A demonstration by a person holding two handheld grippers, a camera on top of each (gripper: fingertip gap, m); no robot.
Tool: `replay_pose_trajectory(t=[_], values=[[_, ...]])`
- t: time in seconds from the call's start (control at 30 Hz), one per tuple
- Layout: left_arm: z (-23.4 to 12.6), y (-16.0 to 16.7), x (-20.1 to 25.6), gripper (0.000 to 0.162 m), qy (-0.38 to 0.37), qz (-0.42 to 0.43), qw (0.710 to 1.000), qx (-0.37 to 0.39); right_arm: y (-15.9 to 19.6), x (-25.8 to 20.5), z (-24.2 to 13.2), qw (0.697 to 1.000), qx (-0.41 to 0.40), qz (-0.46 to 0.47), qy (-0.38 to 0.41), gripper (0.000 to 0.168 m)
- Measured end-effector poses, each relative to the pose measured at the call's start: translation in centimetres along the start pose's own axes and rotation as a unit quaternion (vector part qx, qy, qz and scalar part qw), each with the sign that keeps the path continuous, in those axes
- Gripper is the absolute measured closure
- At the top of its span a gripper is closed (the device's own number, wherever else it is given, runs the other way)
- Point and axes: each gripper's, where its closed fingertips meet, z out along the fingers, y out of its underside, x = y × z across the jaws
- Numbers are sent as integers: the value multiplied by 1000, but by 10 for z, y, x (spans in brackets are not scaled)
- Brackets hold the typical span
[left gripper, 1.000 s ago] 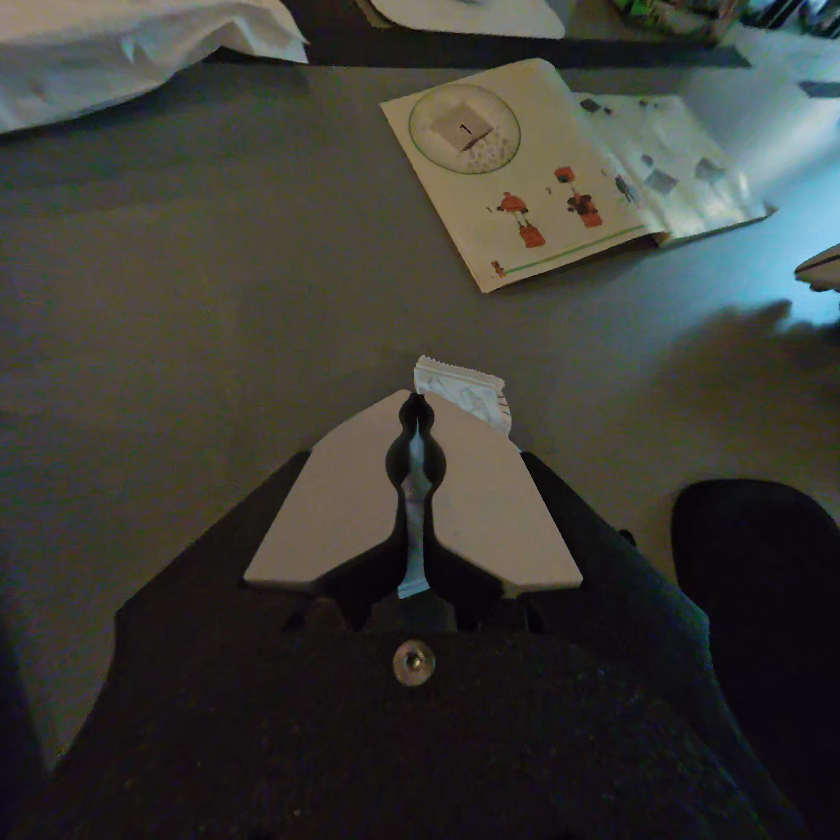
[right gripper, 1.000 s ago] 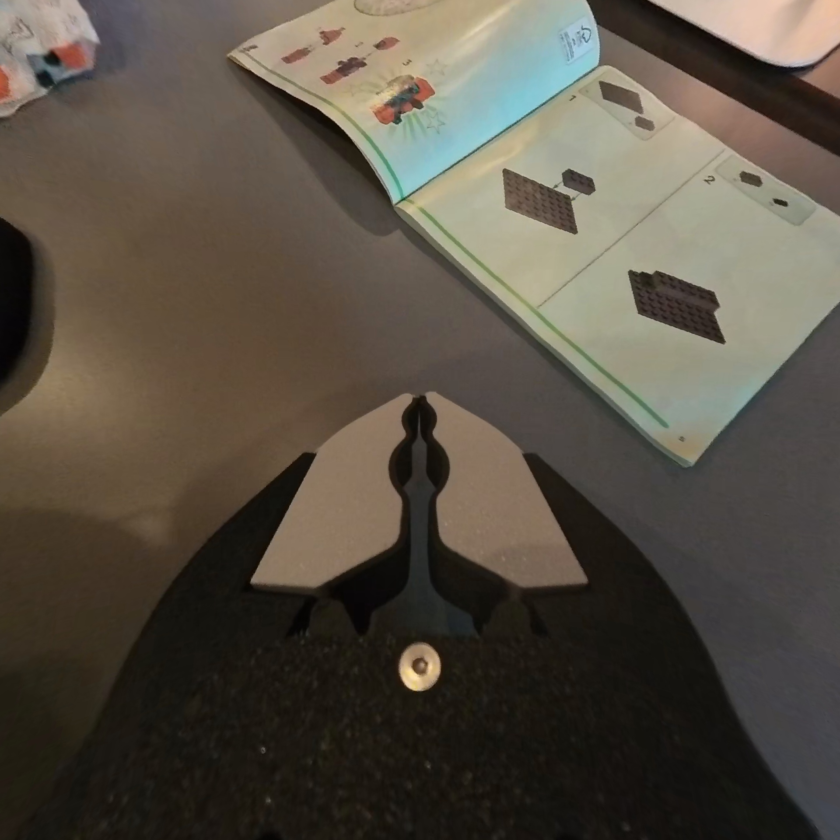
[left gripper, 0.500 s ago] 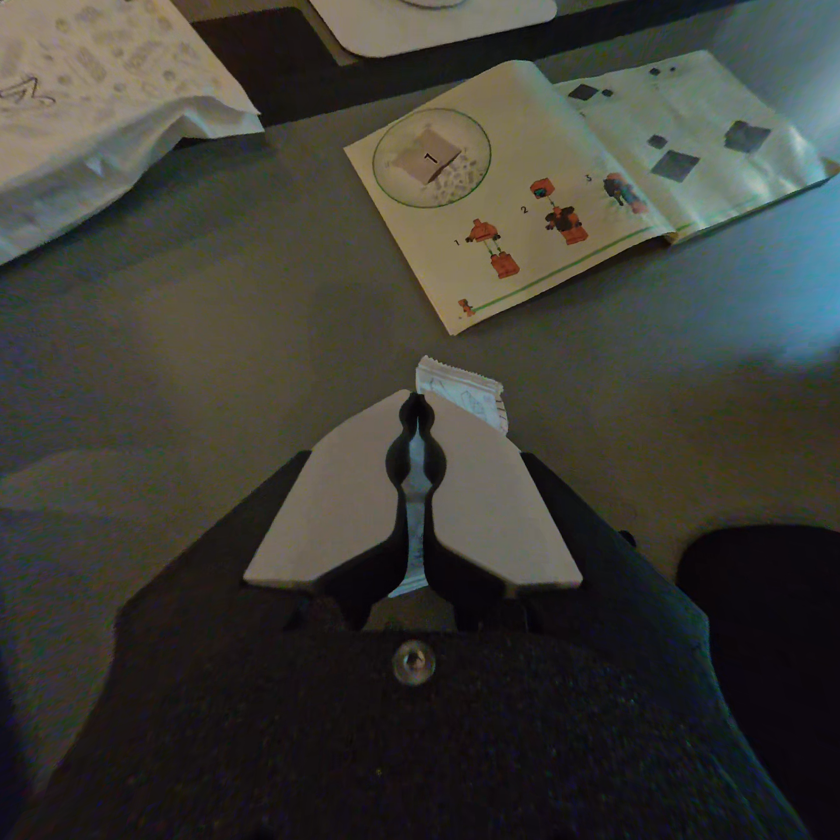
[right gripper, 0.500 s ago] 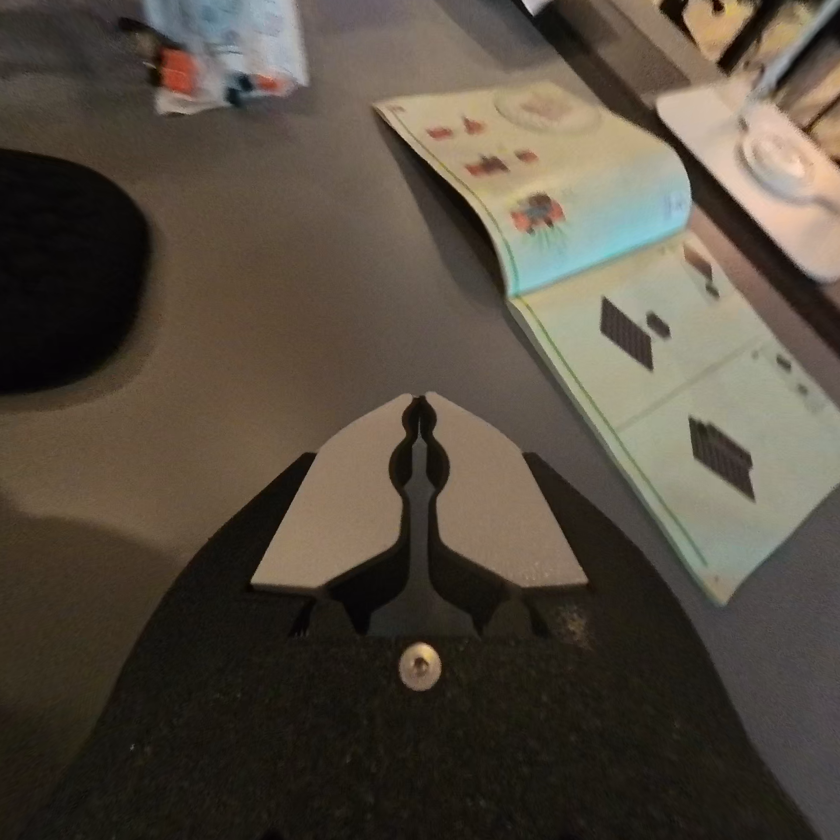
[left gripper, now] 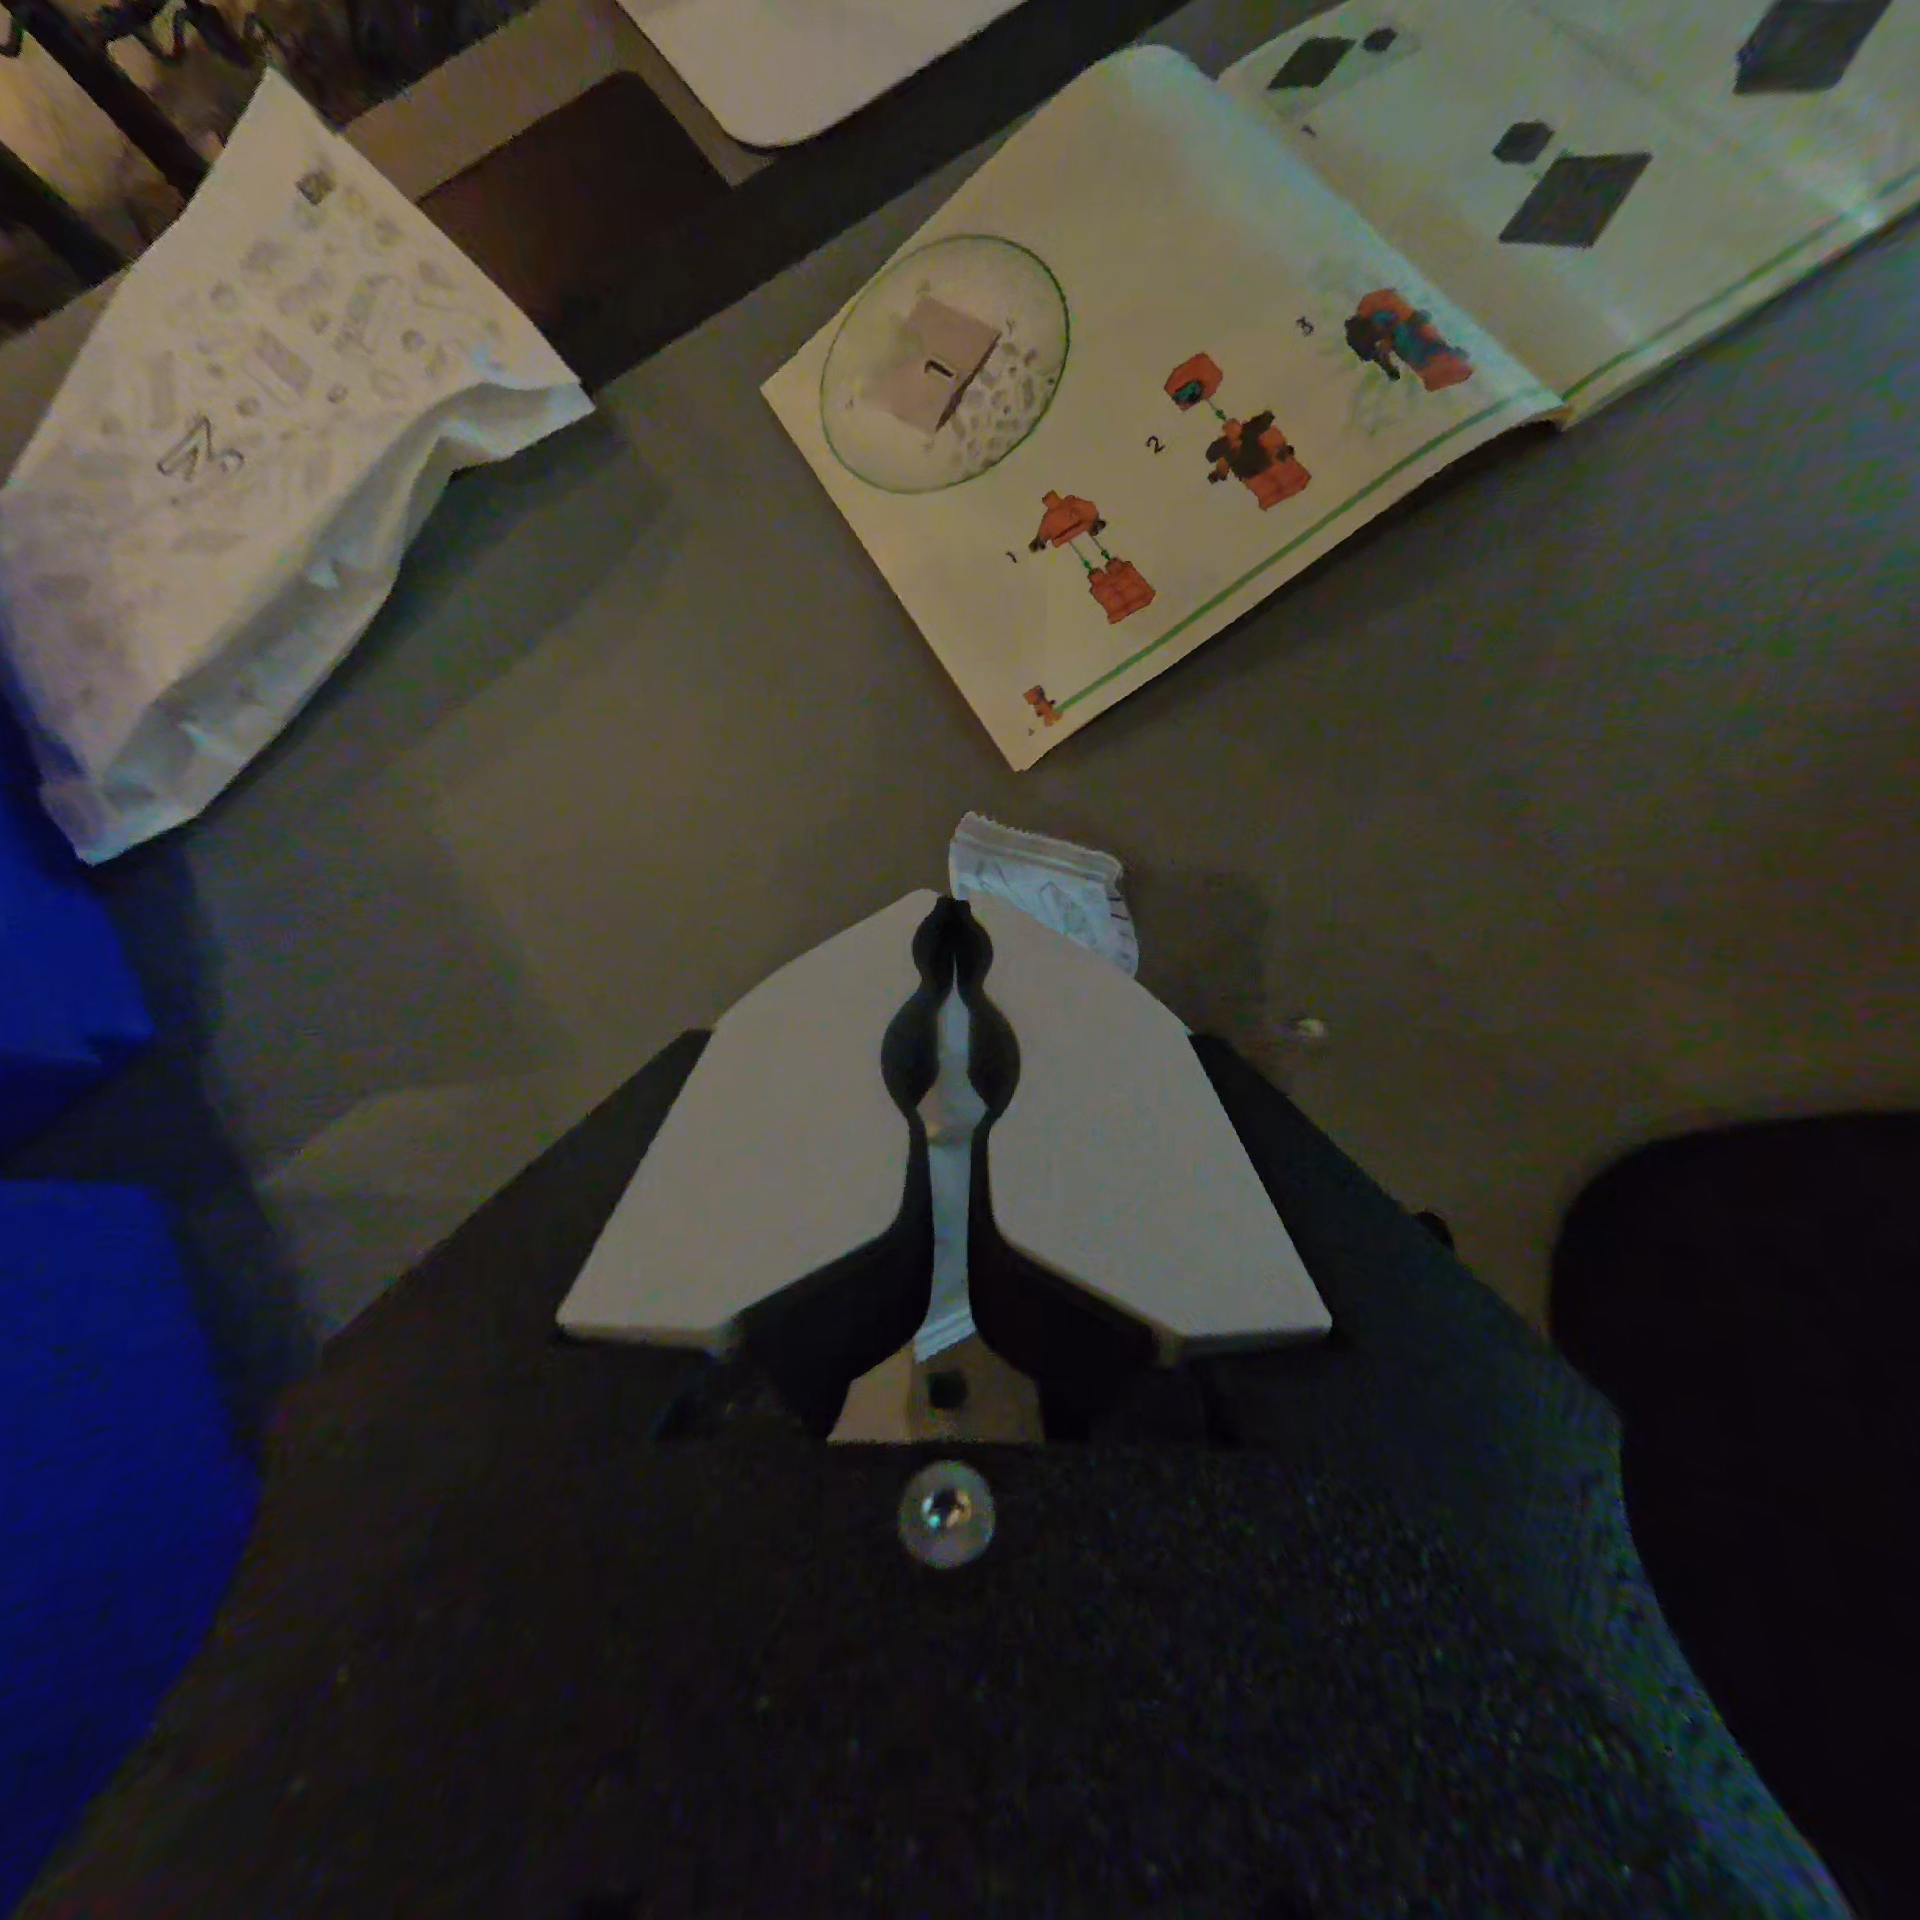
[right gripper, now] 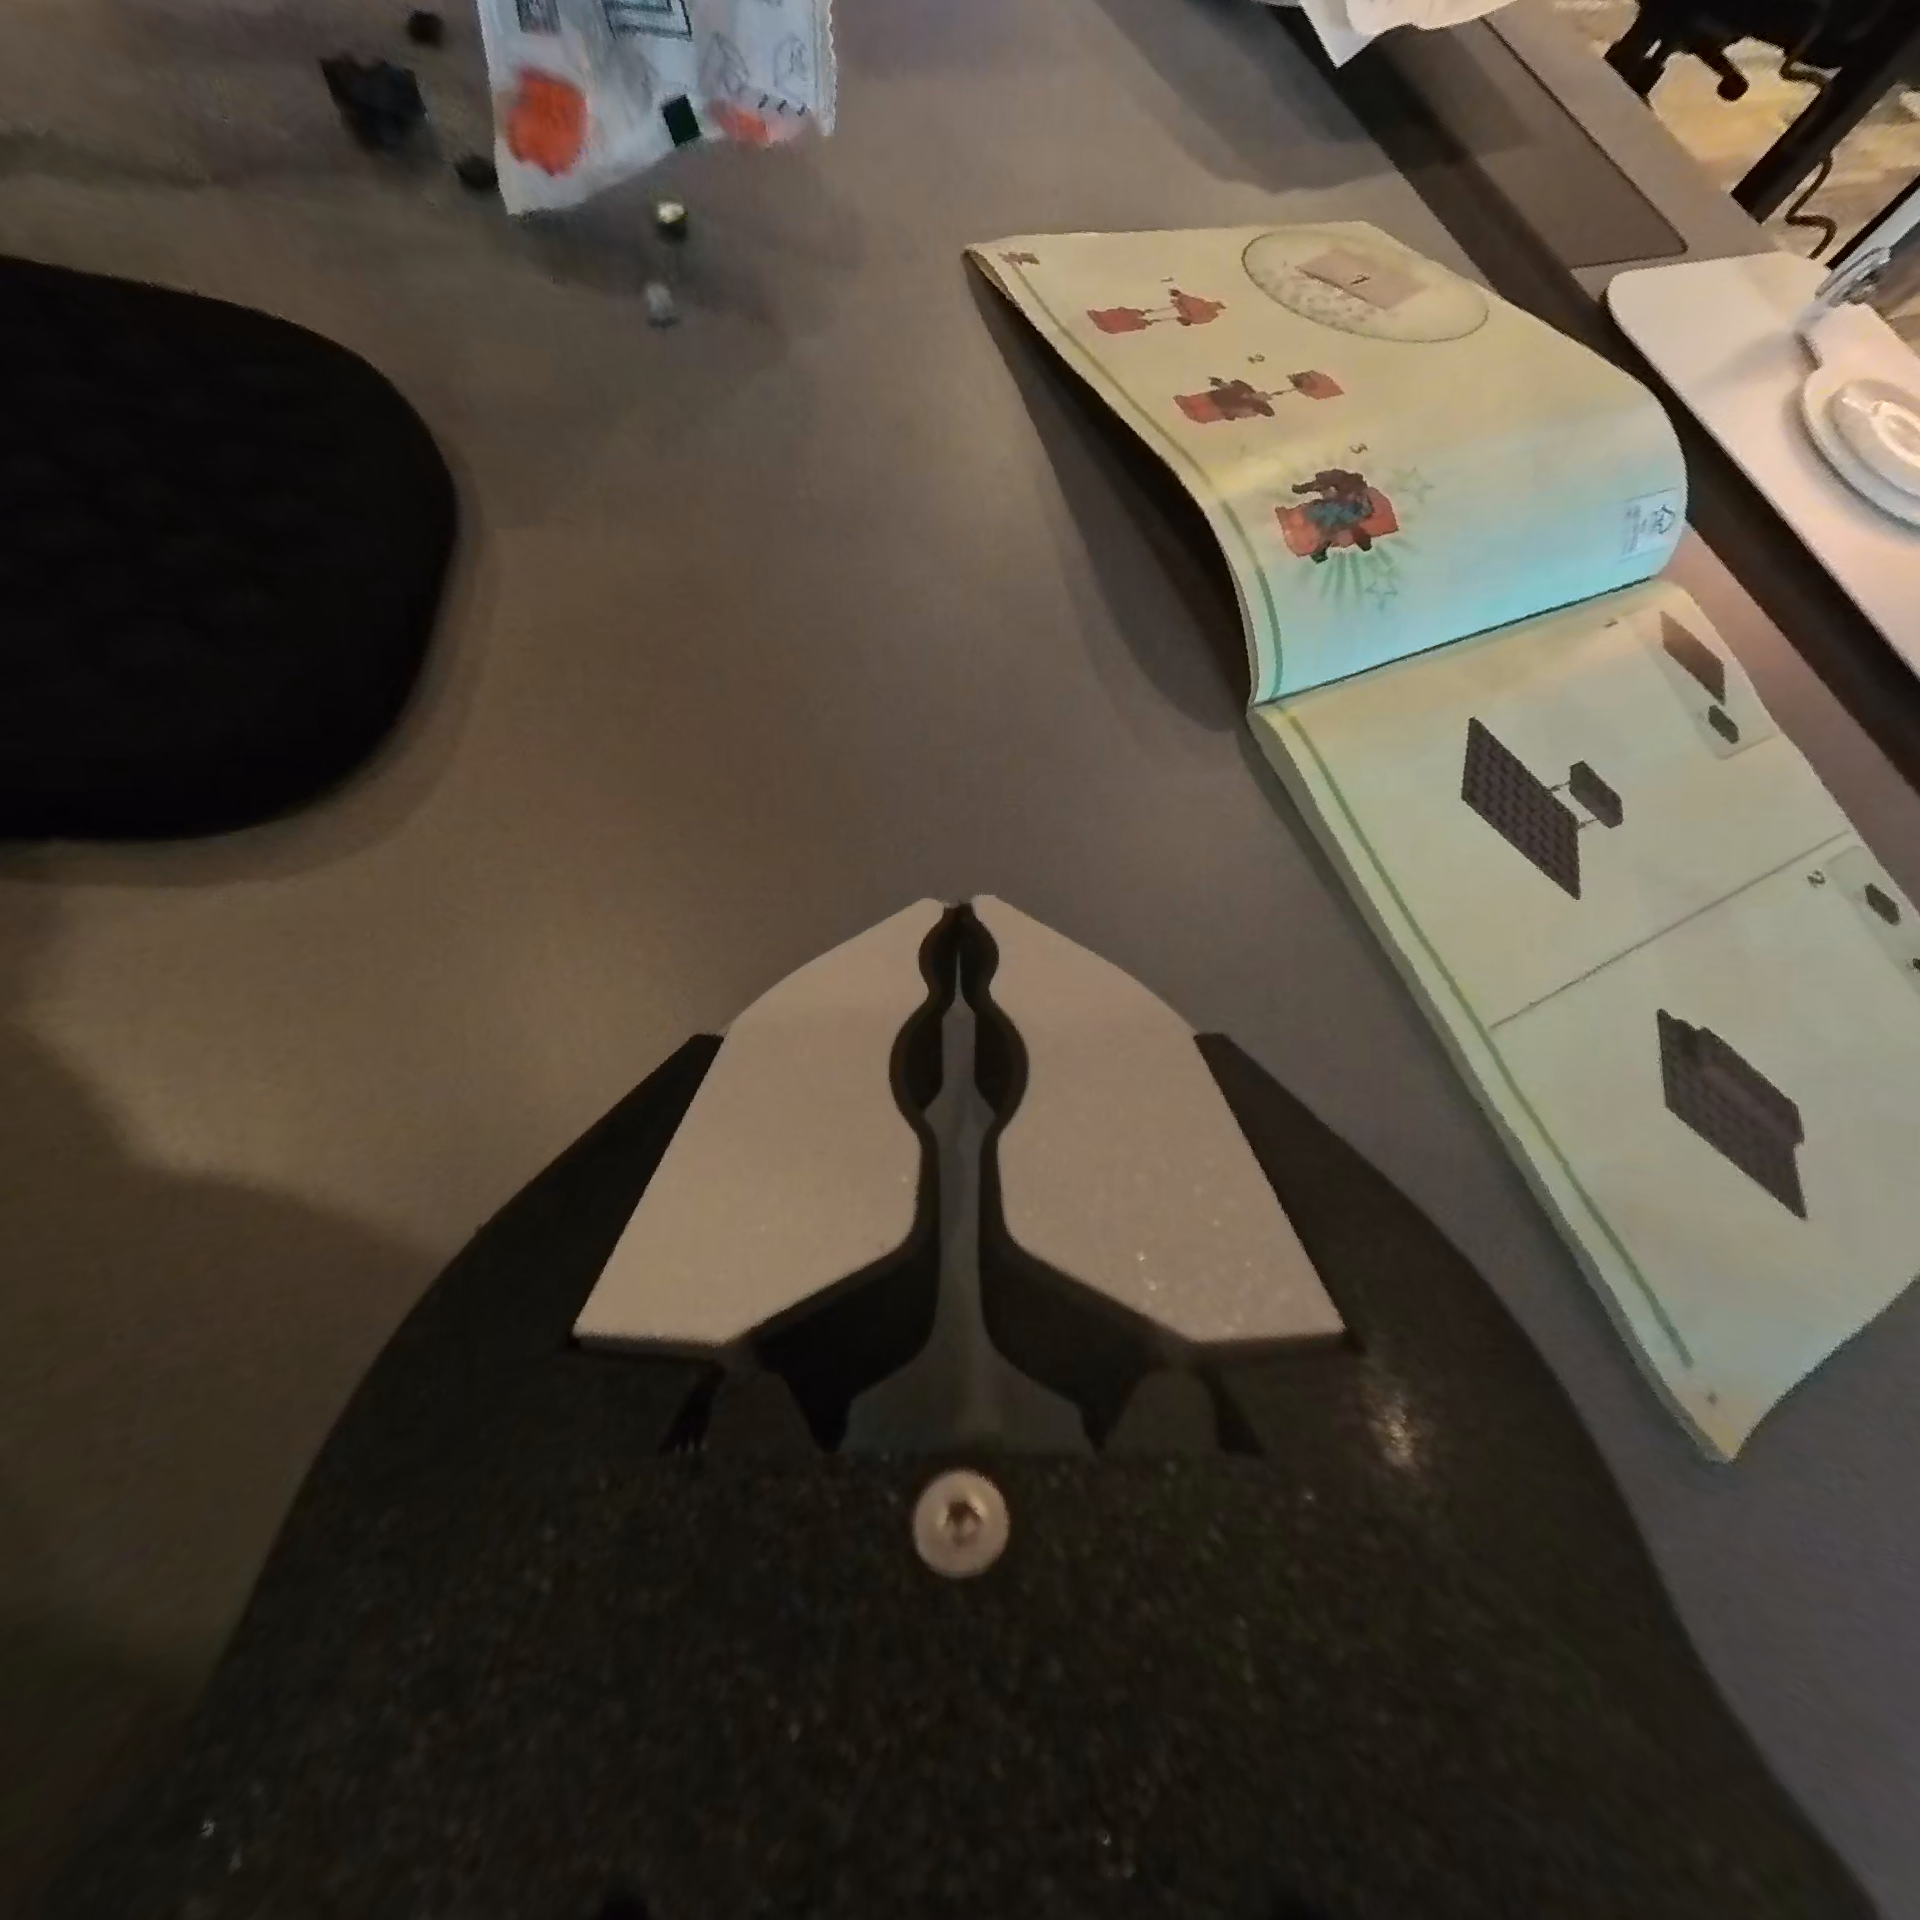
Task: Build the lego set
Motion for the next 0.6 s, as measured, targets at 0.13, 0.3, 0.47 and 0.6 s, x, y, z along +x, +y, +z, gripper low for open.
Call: replay_pose_trajectory(t=[0.13,0.3,0.47,0.6], values=[[-2,-1,2,162,-12,42,999,-27,2,0,-1,1000,-2,-1,-1,168],[-4,0,-2,162,-31,87,994,-56,2,0,-3,1000,0,2,-1,168],[-6,0,4,162,-42,142,985,-88,3,0,-3,1000,-1,3,-3,168],[-4,-1,12,162,-40,175,978,-104,4,1,-3,1000,-1,4,-2,168]])
